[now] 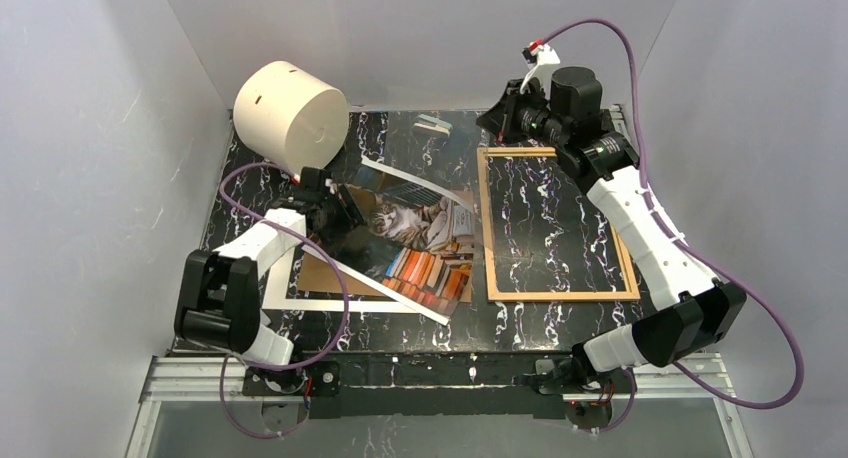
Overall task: Put the photo into the frame
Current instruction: Move the photo frame item to the center of the board.
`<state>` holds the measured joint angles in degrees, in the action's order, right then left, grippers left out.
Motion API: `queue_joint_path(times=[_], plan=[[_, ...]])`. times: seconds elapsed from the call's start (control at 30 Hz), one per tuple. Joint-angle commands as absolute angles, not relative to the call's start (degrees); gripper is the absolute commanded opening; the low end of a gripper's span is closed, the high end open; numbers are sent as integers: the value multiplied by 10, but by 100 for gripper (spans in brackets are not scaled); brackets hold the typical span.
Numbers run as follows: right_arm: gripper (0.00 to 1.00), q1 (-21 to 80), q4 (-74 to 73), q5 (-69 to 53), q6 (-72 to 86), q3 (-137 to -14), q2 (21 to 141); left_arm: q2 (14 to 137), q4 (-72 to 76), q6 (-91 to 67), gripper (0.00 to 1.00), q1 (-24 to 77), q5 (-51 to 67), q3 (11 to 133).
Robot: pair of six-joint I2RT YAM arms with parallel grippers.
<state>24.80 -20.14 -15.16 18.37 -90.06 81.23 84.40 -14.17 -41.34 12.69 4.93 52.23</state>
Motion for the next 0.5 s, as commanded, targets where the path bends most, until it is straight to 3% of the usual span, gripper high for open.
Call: queue_joint_path(times=[0.0, 0.47], plan=[[1, 249, -209, -23, 197, -916, 783, 858, -130, -411, 62, 126, 75, 477], [1, 249, -270, 129, 194, -965, 775, 877, -316, -440, 58, 123, -175, 432]])
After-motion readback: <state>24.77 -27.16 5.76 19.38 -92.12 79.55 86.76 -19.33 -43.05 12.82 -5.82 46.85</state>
